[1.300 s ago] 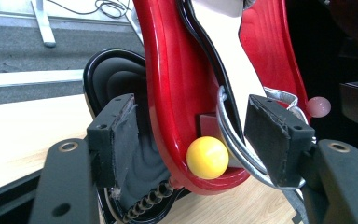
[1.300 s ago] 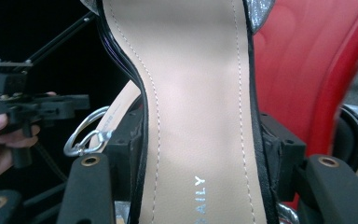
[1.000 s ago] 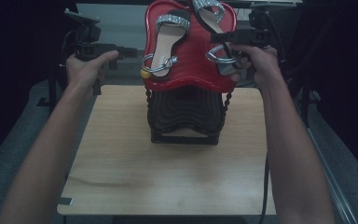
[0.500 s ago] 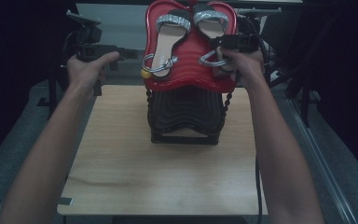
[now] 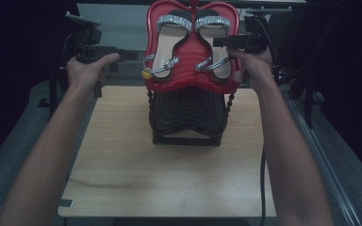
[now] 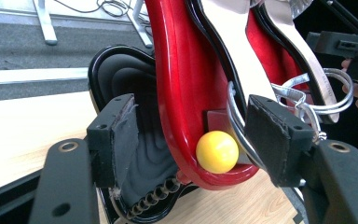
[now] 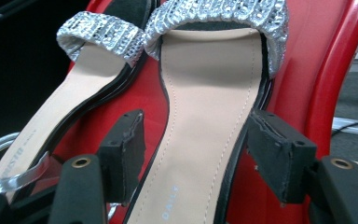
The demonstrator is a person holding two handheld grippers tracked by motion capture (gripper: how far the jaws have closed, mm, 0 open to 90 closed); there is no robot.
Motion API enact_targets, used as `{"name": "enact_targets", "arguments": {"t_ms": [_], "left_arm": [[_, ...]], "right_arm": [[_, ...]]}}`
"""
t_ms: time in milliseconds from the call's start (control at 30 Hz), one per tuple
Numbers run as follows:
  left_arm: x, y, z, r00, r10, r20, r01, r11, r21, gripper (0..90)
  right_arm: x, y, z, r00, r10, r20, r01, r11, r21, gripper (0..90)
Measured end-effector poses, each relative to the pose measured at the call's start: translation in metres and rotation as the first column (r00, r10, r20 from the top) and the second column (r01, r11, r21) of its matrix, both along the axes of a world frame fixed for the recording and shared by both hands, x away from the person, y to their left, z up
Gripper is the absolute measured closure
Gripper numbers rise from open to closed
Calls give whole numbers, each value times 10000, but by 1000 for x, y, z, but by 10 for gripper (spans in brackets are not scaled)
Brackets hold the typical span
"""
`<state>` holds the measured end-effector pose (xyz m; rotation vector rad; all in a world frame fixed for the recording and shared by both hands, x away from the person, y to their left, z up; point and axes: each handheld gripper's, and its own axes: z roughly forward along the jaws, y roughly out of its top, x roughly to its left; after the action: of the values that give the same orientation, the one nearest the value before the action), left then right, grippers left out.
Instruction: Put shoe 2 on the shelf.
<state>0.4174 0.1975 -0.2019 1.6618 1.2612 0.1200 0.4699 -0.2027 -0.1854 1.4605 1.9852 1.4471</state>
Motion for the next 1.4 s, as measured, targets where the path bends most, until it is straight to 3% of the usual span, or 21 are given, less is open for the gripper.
{"name": "enact_targets", "arguments": {"t_ms": [233,433,533,800,1033,1400], "left_arm": [[0,1,-1,10000,28,26,-28,10000,-25,347],[-2,1,-2,10000,48,39,-48,10000,-50,347],[-3,2,-2,10000,52,28,-52,10000,-54,348],[-3,3,-1,9999,103,16,-103,9999,-60,348],[-2,0,-3,10000,63,-6,-63,10000,-2,348],[-2,-1,-2,9999,119,12,-119,9999,-18,348]], "right_arm": [[-7,-14,0,9961,806,357,-823,9953,504,420],[-15,-27,0,9902,1256,604,-1293,9897,620,444],[-19,-39,-1,9863,1513,661,-1583,9803,1184,452],[-28,-71,-9,9841,1578,813,-1690,9730,1571,467],[-36,-96,-22,9861,1470,769,-1582,9728,1692,467],[-41,-113,-30,9872,1364,828,-1490,9735,1736,473]]}}
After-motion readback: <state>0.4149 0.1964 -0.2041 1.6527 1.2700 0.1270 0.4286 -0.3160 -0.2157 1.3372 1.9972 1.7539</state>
